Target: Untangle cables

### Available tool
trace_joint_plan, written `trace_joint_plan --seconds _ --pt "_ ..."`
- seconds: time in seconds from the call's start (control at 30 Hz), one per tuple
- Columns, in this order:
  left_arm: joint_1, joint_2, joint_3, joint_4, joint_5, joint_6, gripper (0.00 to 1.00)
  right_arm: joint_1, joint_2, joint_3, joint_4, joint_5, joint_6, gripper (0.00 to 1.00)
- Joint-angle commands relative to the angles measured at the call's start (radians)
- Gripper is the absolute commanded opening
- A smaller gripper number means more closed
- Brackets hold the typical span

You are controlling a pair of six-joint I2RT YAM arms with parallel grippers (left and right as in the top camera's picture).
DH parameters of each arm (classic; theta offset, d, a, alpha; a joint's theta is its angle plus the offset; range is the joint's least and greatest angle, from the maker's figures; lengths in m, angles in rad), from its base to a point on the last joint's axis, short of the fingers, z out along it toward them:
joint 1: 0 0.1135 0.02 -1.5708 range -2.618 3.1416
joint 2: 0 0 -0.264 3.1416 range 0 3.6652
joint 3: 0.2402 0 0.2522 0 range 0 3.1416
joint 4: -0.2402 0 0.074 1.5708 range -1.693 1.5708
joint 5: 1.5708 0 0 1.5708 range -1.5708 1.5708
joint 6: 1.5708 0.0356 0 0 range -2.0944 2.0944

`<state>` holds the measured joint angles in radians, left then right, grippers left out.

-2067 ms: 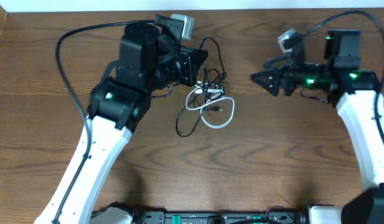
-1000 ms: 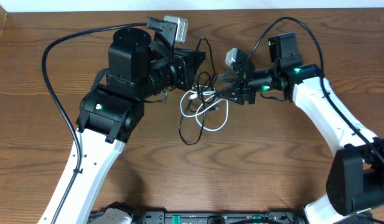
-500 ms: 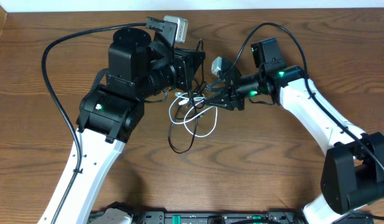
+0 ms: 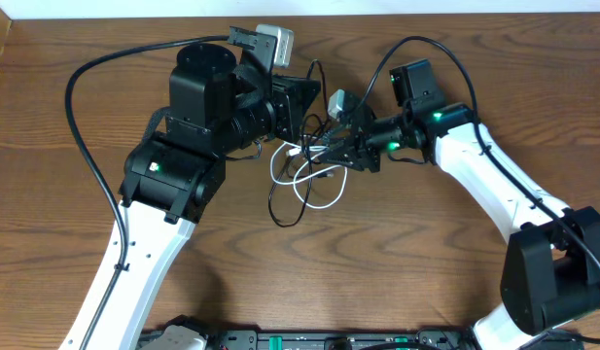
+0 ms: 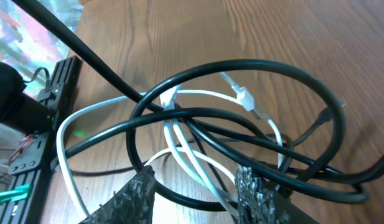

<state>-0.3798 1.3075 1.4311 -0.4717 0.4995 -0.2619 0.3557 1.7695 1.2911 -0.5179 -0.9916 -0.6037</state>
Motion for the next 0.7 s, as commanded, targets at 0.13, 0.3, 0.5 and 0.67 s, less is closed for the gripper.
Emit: trace_joint_plan --seconds 0.13,0.3,0.5,0.67 --pt "0.003 0.000 0.013 0.002 0.017 -0.002 0.08 0.047 0.048 0.002 0.049 -0.005 -0.001 0.34" --pt "0.003 0.000 0.013 0.002 0.017 -0.001 0.08 0.049 0.081 0.002 0.110 -0.002 0.077 0.18" --pt "0.003 0.000 0.013 -0.008 -0.018 0.000 0.08 -0.004 0.053 0.004 0.170 -0.002 0.259 0.01" --pt "0.003 0.016 0.013 -0.059 -0.168 -0.001 0.08 -0.078 -0.047 0.004 0.116 0.115 0.417 0.01"
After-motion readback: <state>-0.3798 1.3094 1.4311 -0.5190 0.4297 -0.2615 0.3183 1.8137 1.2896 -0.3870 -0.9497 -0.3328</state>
